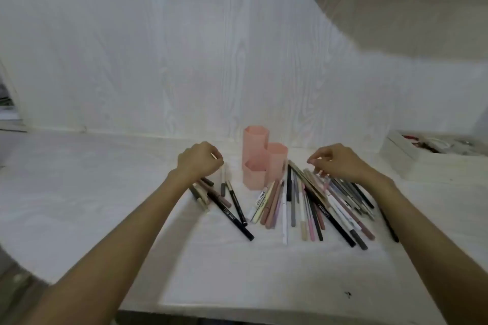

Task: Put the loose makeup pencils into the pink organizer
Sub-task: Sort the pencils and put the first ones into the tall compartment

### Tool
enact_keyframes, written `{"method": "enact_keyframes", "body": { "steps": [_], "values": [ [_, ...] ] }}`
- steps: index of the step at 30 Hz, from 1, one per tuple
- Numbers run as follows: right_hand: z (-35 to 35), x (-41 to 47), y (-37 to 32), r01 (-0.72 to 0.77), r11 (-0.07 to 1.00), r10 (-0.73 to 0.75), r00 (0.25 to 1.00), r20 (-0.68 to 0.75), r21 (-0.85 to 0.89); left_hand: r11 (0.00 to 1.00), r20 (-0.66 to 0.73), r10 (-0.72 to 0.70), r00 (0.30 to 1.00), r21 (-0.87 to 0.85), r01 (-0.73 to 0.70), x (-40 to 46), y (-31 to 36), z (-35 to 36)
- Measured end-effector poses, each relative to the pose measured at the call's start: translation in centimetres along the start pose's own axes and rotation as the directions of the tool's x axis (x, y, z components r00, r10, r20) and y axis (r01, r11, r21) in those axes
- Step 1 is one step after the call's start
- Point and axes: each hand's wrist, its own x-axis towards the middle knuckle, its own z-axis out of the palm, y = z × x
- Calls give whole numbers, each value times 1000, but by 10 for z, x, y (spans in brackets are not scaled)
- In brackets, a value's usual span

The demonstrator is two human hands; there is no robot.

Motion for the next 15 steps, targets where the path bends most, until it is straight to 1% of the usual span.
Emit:
{"method": "enact_keyframes", "body": {
  "steps": [3,6,9,12,15],
  "values": [
    [13,11,9,-50,999,50,999,6,-2,996,2,-41,999,76,41,10,-4,17],
    [26,19,17,-74,994,76,997,16,-83,991,13,-61,998,124,59,12,-4,33],
    [36,25,18,-115,977,115,993,-7,-177,983,5,-71,997,171,69,15,-2,41],
    [43,33,16,-180,959,190,982,24,-219,984,79,-104,991,153,91,22,1,45],
    [46,41,11,-234,927,265,962,70,-292,987,170,-148,974,88,134,31,2,46]
  ]
}}
